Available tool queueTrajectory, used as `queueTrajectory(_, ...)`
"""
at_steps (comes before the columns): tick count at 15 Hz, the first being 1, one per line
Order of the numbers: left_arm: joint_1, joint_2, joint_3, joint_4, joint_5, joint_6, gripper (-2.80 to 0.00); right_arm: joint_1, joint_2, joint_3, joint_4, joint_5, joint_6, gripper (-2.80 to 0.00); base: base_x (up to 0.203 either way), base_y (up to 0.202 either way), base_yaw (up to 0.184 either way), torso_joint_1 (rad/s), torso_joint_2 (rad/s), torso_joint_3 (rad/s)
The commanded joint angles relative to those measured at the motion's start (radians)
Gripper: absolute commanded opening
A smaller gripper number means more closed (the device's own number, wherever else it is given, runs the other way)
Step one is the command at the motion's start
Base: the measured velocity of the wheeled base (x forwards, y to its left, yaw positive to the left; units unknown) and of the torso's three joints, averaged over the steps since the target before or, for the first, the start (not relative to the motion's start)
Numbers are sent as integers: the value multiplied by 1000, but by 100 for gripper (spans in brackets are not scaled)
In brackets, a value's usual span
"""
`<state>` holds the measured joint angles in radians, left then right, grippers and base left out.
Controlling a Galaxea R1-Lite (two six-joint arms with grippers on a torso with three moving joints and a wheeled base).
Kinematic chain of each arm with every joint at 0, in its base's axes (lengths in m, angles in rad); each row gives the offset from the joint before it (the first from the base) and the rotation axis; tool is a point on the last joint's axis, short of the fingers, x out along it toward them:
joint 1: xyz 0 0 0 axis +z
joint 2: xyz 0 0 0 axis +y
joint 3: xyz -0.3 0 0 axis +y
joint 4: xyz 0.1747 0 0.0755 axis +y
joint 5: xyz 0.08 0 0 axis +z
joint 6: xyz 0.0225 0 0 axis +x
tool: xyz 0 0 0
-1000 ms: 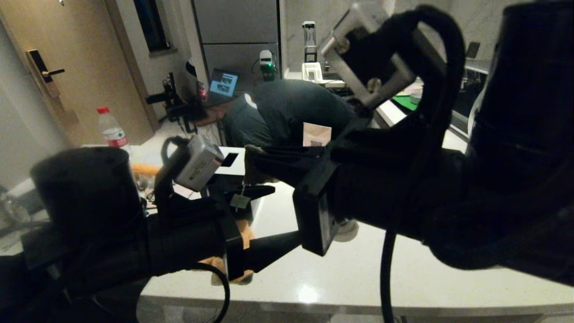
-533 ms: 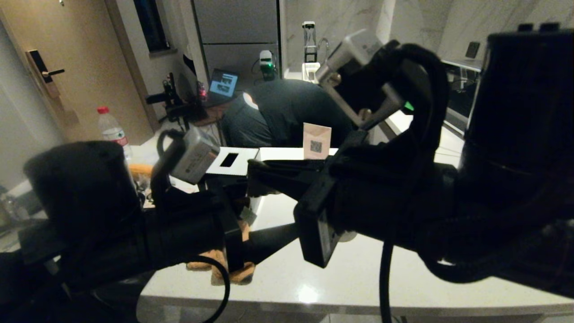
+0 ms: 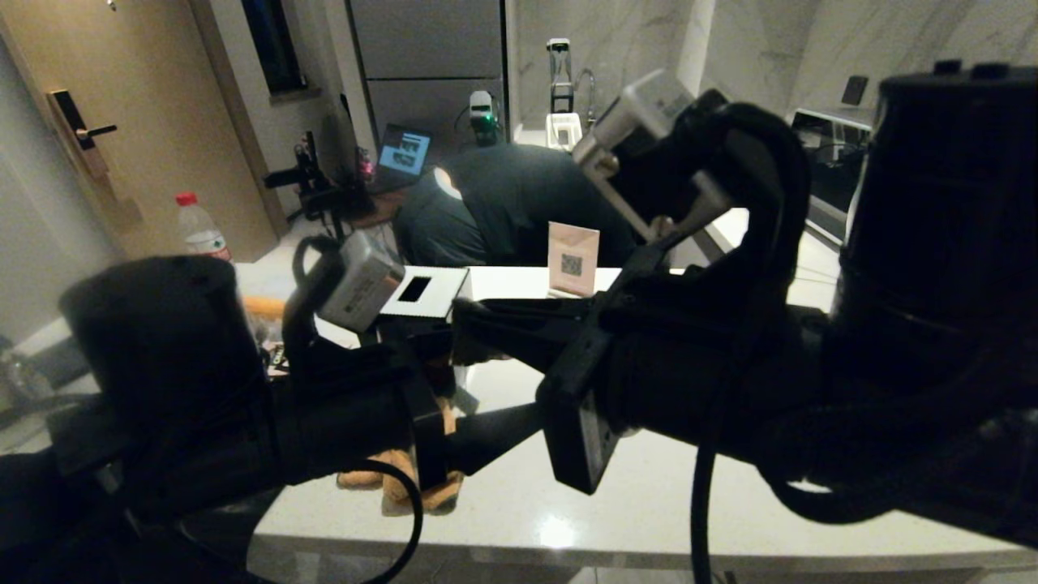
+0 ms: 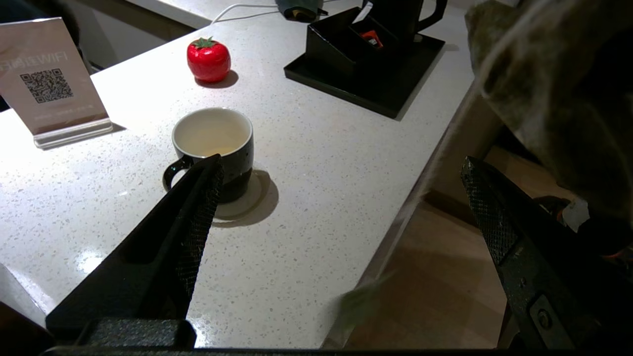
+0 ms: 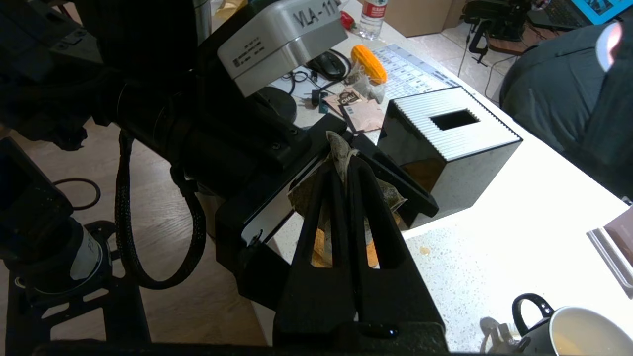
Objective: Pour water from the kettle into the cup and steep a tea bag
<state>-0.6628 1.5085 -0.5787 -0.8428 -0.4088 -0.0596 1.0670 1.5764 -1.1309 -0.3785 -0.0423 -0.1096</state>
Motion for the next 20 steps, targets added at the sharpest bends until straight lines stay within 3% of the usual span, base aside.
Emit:
queueTrajectory(1,0,6,2,-5,-2,0,0,1,-1,0,-2,-1,-2,-280,0,0,0,0,0,0)
queueTrajectory(9,-1,9,3,-7,-5,3,0,1,1,0,-2,-1,-3,-280,0,0,0,0,0,0)
queueTrajectory(10,-1,9,5,-9,-6,3,-280,1,2,0,-2,-1,-2,-280,0,0,0,0,0,0)
queueTrajectory(20,-1,16,3,-33,-10,0,-280,1,4,0,-2,-2,-2,-280,0,0,0,0,0,0)
